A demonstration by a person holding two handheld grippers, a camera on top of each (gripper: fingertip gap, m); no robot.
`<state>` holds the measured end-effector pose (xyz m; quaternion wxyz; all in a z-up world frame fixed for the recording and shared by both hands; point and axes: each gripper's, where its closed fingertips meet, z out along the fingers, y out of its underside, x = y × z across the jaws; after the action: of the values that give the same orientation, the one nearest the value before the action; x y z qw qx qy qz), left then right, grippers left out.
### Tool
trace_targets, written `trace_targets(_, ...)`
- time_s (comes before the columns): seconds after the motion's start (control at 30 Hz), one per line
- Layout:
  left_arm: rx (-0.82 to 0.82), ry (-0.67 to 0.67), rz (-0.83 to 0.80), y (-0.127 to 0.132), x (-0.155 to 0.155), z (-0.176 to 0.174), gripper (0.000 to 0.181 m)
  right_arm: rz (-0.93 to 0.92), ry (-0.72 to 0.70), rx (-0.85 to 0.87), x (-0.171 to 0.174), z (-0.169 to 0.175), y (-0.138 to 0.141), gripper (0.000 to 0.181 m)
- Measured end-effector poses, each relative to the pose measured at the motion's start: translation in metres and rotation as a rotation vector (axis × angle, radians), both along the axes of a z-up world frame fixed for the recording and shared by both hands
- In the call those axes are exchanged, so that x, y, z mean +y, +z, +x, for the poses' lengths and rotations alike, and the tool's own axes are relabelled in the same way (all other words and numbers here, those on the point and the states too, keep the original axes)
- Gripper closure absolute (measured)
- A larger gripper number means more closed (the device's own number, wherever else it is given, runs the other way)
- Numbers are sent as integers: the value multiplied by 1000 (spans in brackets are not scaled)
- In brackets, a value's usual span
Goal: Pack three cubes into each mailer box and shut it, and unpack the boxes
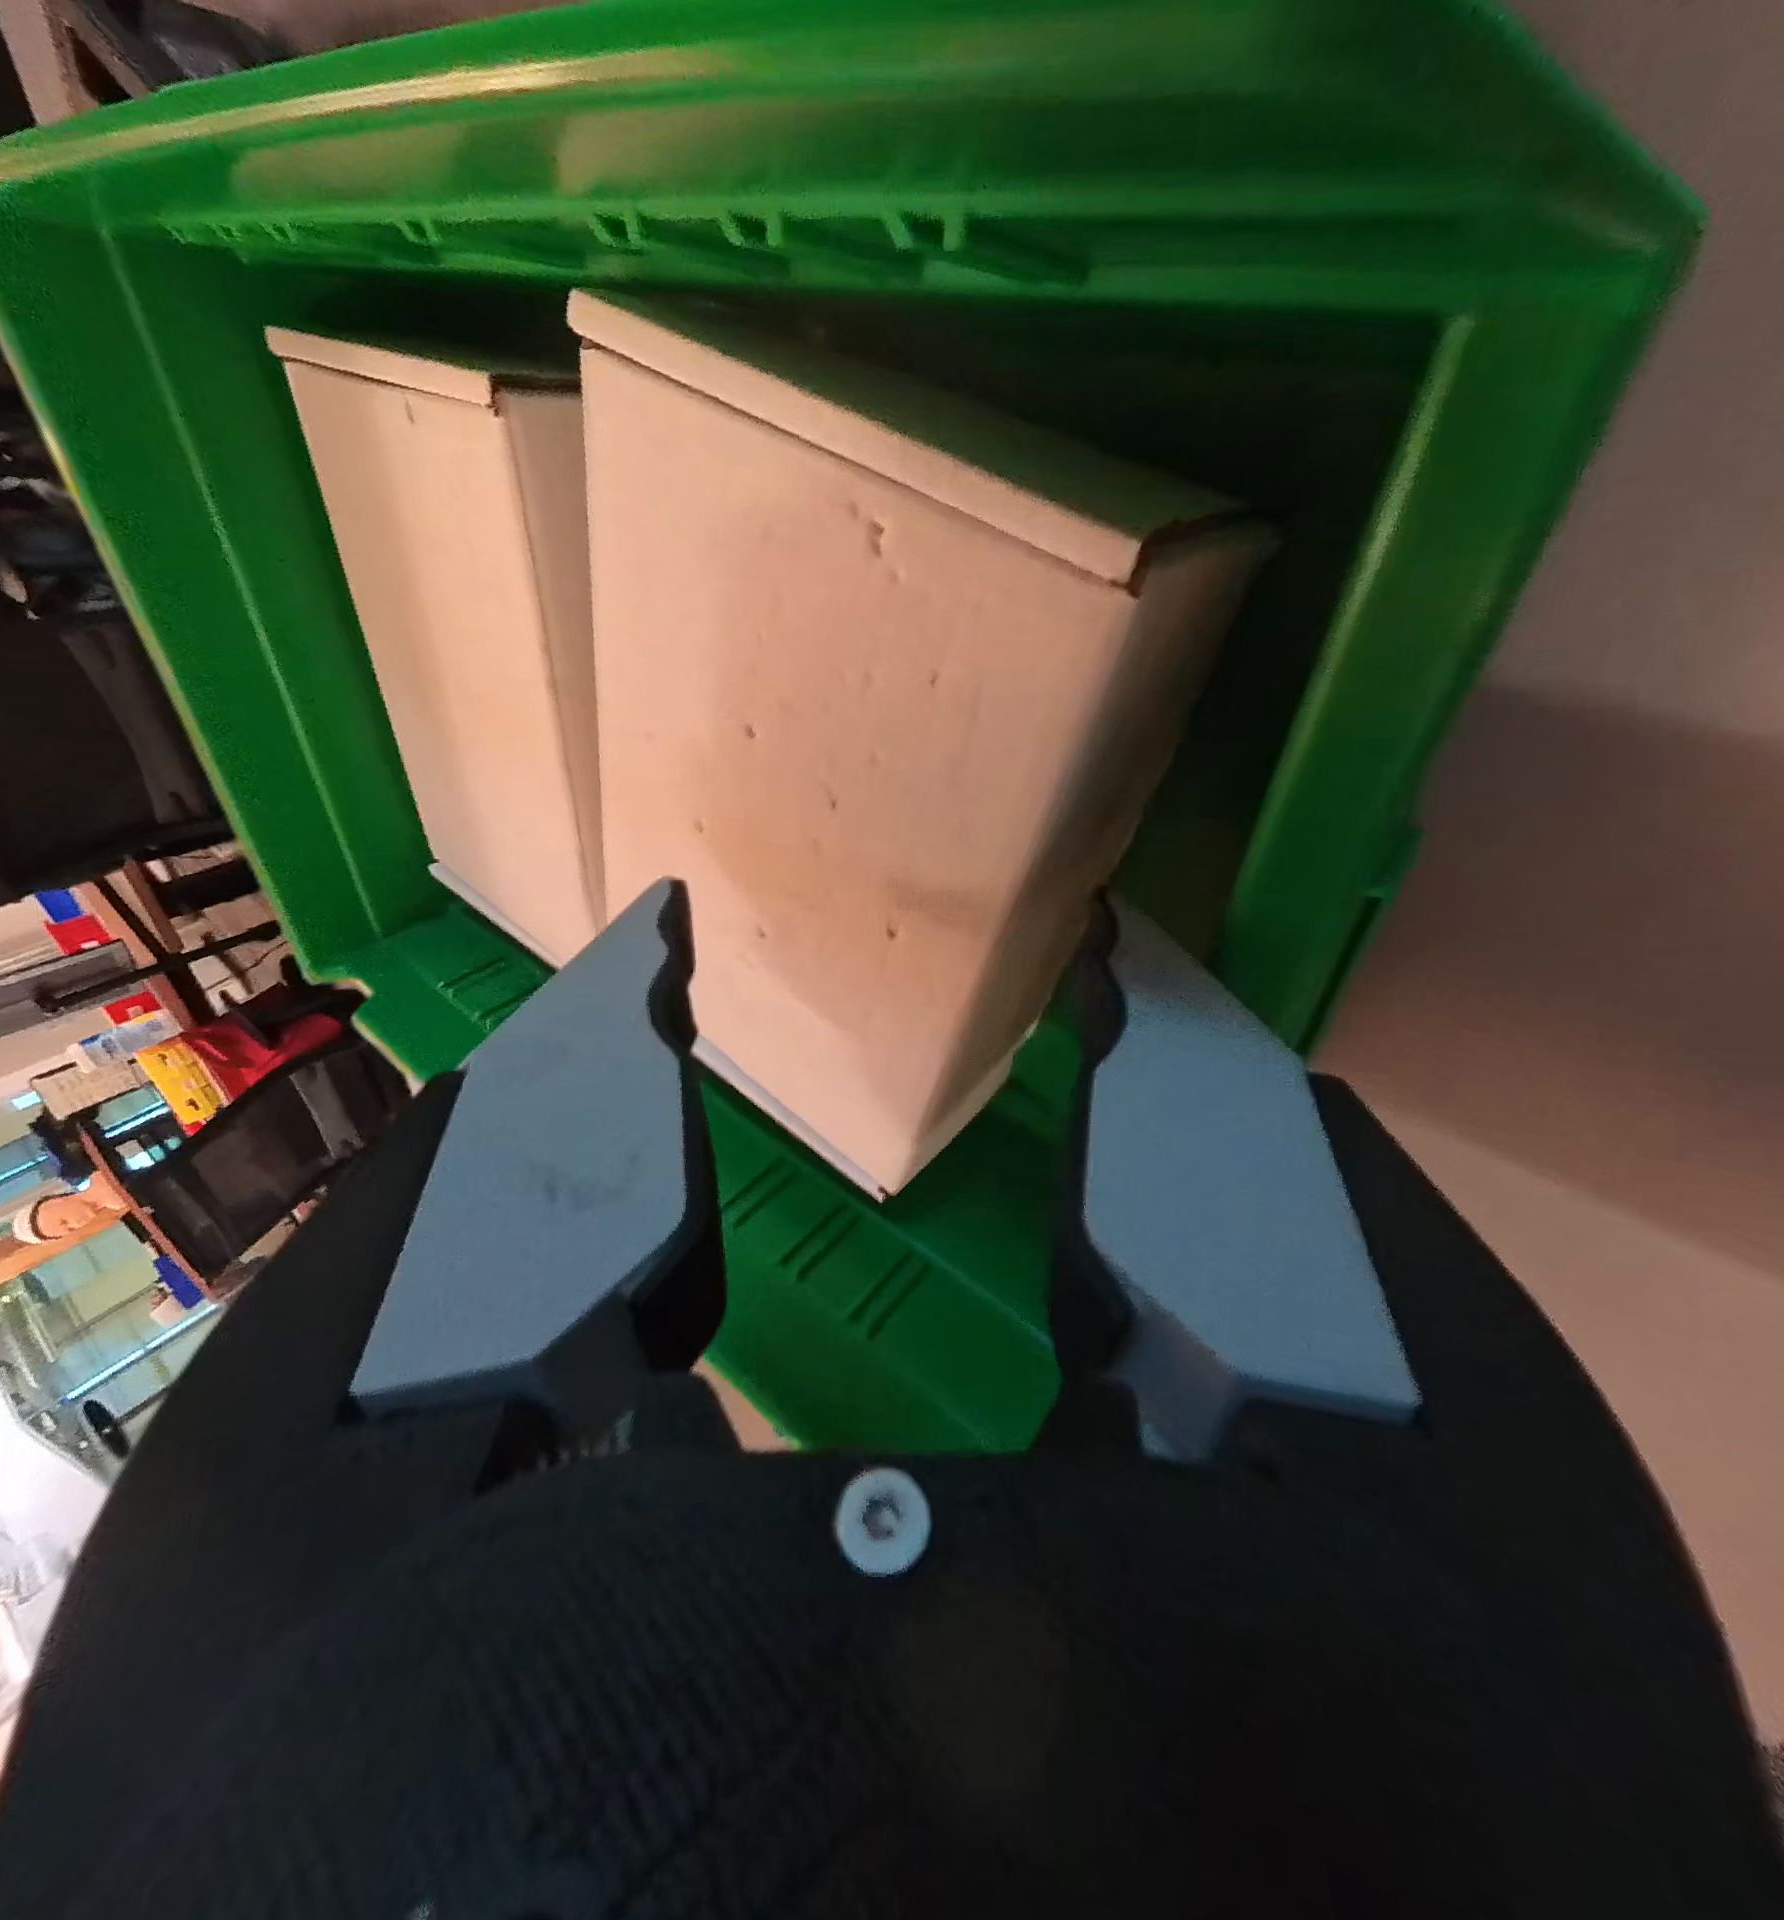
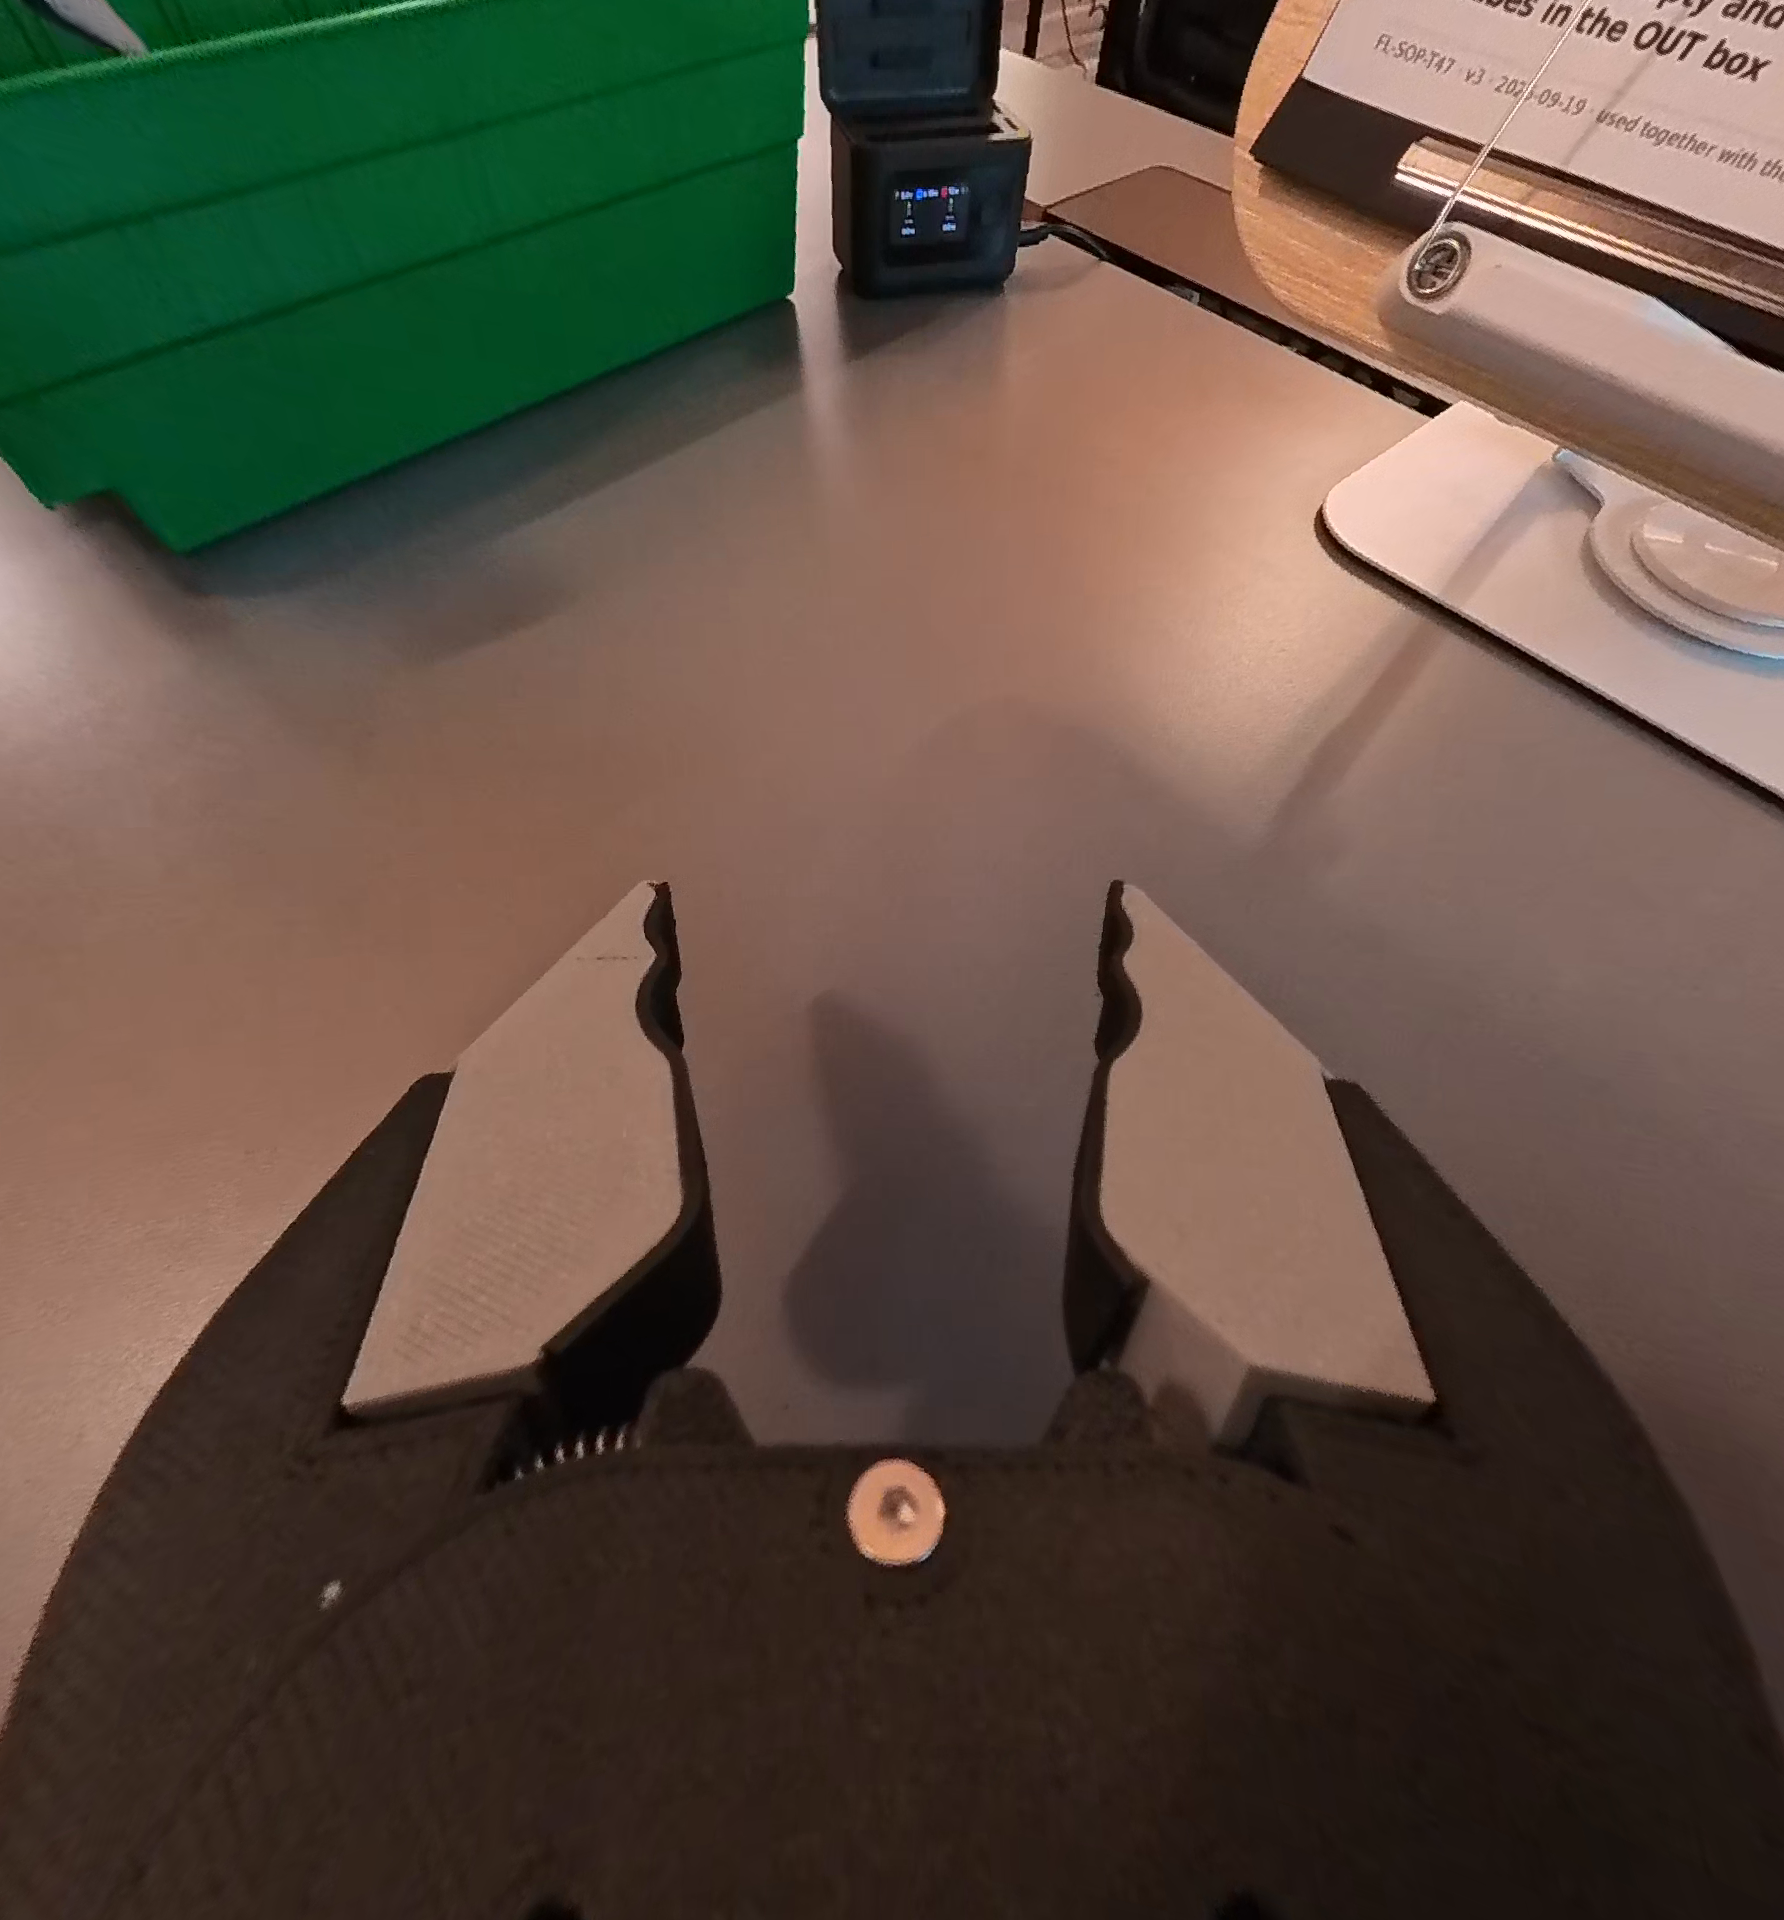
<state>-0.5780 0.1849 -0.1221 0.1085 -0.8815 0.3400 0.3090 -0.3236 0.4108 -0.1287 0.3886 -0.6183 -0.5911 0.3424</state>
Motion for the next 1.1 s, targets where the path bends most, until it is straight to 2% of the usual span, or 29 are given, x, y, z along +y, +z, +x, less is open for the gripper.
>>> trace_targets(0.13, 18, 7, -39, -12, 11, -11, 93, -2, 0, -3, 0, 0, -1, 102)
trace_targets(0.2, -11, -23, -85, -21, 13, -10, 99, -10, -2, -2, 1, 0, -1, 102)
trace_targets(0.3, 10, -63, -32, -24, 25, -18, 96, -23, -2, -3, 1, 0, -1, 102)
trace_targets(0.53, -66, -40, 110, -23, 34, -22, 103, -1, 7, -11, -1, -1, -2, 103)
trace_targets(0.77, -52, -62, 107, -22, 35, -22, 103, -16, 4, -5, 0, 0, -1, 104)
trace_targets(0.9, 5, -92, 96, -17, 34, -21, 111, -16, 9, -9, -1, -1, -2, 104)
trace_targets(1.1, 36, -103, 82, -15, 33, -23, 114, -4, 14, -12, -3, -1, -2, 104)
